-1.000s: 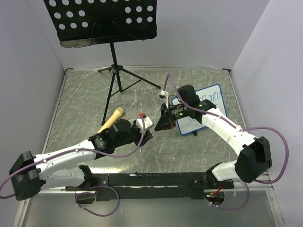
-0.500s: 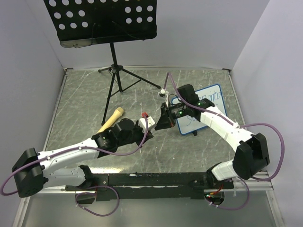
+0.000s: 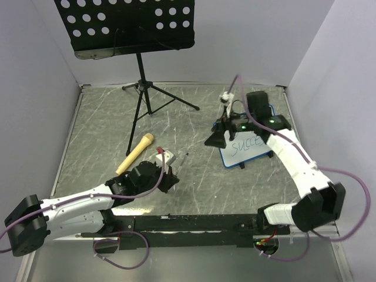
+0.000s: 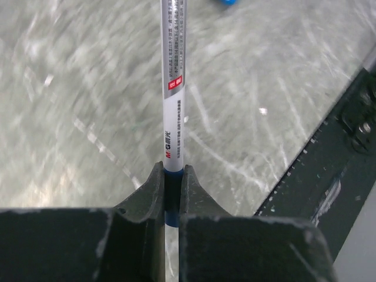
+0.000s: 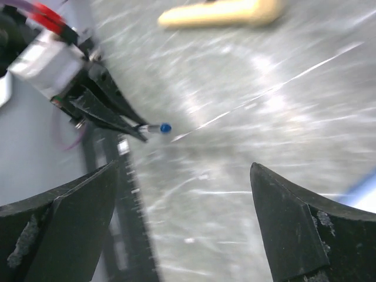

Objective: Write a sentence on the whiteboard
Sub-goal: Pass from the right arm to the left, then put down the whiteboard marker at the center of the board.

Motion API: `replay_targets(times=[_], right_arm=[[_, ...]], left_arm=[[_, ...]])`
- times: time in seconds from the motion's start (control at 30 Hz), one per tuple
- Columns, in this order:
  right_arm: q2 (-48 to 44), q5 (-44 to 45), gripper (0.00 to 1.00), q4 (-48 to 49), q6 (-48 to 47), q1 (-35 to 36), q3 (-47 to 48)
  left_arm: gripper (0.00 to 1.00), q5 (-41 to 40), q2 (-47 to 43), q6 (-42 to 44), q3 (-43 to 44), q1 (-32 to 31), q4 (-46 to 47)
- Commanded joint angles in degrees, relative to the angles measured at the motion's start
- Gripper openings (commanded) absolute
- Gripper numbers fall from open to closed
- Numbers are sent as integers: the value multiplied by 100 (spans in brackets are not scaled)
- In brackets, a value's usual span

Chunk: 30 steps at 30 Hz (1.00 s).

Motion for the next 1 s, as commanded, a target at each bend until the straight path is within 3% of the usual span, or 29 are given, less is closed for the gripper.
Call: replay_targets(times=[0.0, 0.13, 0.3, 0.43, 0.53, 0.67, 0.87, 0.97], right_arm=[[-870, 495, 100, -205, -669, -329, 399], [-1408, 708, 100, 112, -625, -706, -223], [-1838, 699, 100, 322, -599, -1181, -761], [-2067, 419, 100, 533, -476, -1586, -1130], [-2155, 217, 100, 639, -397, -1823, -1271], [-2199, 145, 100, 657, -406, -2035, -1491], [-2489, 399, 100, 455, -564, -2132, -1562], [-2674, 1127, 100, 384, -267, -2149, -1307]], left_arm=[[1, -302, 60, -1451, -229, 504, 114], [1, 192, 841, -2496, -151, 1297, -96], [1, 69, 2246, -2867, 631, 1395, -940], [1, -247, 2706, -3008, 913, 1395, -1055], [19, -396, 2847, -3157, 1193, 1395, -1361], [56, -616, 2821, -3123, 1344, 1395, -1705], [71, -740, 1830, -2886, 1484, 1395, -2135], [75, -687, 1004, -2500, 1642, 1395, -2163]])
